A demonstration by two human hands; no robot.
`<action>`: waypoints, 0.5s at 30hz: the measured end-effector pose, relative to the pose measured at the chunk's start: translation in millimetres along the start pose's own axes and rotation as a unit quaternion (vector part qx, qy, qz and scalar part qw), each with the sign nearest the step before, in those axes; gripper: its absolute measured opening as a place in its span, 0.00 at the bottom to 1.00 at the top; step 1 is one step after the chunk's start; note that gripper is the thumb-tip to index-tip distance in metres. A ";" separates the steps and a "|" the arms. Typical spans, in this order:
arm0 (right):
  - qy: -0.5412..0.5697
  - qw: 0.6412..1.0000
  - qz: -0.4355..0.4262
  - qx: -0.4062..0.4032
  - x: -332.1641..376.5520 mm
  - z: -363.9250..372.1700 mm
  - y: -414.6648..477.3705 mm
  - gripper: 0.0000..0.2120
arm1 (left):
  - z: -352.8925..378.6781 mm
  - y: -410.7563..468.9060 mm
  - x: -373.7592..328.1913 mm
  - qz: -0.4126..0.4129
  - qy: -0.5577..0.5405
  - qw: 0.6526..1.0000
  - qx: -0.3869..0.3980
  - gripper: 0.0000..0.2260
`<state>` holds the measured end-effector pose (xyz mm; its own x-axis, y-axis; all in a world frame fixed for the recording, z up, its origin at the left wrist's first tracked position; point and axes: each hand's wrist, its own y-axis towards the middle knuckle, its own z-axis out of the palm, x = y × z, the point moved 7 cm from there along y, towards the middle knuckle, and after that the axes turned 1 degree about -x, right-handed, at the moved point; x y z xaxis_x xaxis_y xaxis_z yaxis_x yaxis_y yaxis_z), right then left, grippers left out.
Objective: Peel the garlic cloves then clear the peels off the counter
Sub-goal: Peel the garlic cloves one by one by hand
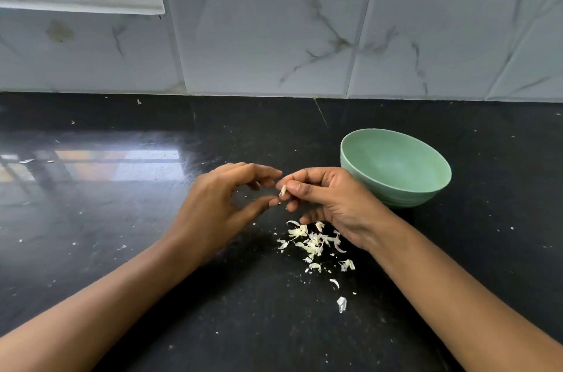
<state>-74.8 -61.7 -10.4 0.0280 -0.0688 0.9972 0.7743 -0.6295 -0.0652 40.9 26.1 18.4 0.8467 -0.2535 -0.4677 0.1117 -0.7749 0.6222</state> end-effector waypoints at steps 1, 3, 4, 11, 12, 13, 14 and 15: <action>0.011 1.000 0.002 0.012 1.3 1.6 -0.7 0.04 | -4.0 -0.1 -4.3 0.019 -0.003 1.000 -0.017 0.13; 0.029 0.999 0.010 0.028 2.0 5.5 -2.5 0.06 | -8.6 -1.4 -11.5 0.043 -0.025 0.998 -0.041 0.11; 0.037 0.999 0.016 0.031 1.6 6.7 -2.8 0.05 | -10.4 -2.2 -14.5 0.051 -0.037 0.997 -0.050 0.10; 0.071 0.994 0.056 0.066 -3.3 10.2 -5.3 0.03 | -12.3 -6.0 -21.6 0.072 -0.059 0.993 -0.071 0.06; 0.072 0.993 0.059 0.071 -3.3 11.4 -6.0 0.03 | -12.3 -6.0 -22.6 0.074 -0.060 0.993 -0.072 0.05; 0.072 0.993 0.061 0.074 -3.1 12.3 -6.9 0.04 | -12.4 -6.3 -23.4 0.076 -0.062 0.993 -0.072 0.05; 0.070 0.993 0.064 0.077 -3.4 13.1 -7.5 0.04 | -12.5 -6.4 -23.5 0.076 -0.064 0.992 -0.073 0.05; 0.069 0.992 0.068 0.077 -3.7 13.8 -8.2 0.06 | -12.8 -6.5 -23.3 0.076 -0.067 0.992 -0.073 0.05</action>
<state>-72.5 -45.7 -13.1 0.0610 -0.2565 0.9646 0.8573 -0.4816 -0.1823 27.2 44.5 33.3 0.7835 -0.4444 -0.4343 0.0703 -0.6311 0.7725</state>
